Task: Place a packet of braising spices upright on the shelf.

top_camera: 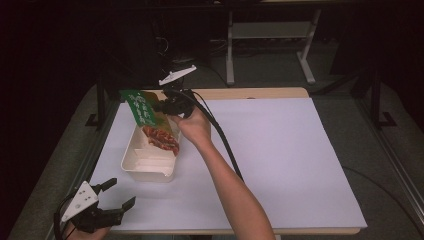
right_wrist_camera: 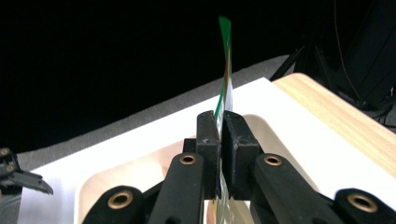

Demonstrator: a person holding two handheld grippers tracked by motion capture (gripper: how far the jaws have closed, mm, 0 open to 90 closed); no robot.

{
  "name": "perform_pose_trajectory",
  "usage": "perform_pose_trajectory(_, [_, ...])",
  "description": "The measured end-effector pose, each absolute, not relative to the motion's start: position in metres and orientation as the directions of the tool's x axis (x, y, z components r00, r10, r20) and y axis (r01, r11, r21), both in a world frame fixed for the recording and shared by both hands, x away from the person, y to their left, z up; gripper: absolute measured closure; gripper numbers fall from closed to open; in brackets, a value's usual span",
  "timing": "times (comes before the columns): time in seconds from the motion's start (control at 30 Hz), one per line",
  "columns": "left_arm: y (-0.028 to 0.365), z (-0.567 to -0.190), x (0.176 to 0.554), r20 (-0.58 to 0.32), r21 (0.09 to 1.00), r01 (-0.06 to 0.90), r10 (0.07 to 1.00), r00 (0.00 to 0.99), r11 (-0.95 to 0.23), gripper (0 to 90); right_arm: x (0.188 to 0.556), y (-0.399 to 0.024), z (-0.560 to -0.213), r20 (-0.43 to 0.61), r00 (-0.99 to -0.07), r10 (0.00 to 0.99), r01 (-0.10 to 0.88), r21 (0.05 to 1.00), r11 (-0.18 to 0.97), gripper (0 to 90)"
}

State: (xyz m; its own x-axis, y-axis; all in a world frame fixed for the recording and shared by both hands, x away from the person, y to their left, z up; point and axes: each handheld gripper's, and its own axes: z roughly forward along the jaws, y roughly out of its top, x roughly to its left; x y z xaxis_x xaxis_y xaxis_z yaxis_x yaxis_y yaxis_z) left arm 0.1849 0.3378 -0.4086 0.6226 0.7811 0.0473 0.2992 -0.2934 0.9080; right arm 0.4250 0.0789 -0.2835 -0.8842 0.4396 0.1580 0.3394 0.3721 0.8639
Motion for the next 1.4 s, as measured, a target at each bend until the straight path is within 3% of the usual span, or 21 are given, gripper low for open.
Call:
perform_pose_trajectory(0.3, [0.339,-0.408,0.185,0.051,0.908,0.296,0.780,0.624,-0.296,13.8,0.429,0.091,-0.302,0.134,-0.879,0.457,0.361,0.813,0.457,83.6])
perform_pose_trajectory(0.47, [0.338,-0.408,0.185,0.048,0.909,0.296,0.780,0.624,-0.293,13.8,0.429,0.094,-0.310,0.131,-0.870,0.476,0.379,0.796,0.473,88.9])
perform_pose_trajectory(0.7, [0.337,-0.408,0.184,0.050,0.908,0.297,0.779,0.625,-0.296,13.8,0.423,0.083,-0.319,0.176,-0.868,0.465,0.376,0.844,0.383,89.9])
perform_pose_trajectory(1.13, [0.337,-0.408,0.185,0.052,0.908,0.295,0.779,0.625,-0.297,13.8,0.421,0.075,-0.329,0.182,-0.882,0.435,0.358,0.859,0.366,89.6])
perform_pose_trajectory(1.4, [0.337,-0.409,0.185,0.056,0.903,0.302,0.779,0.625,-0.306,13.8,0.420,0.067,-0.324,0.192,-0.881,0.433,0.364,0.859,0.360,77.4])
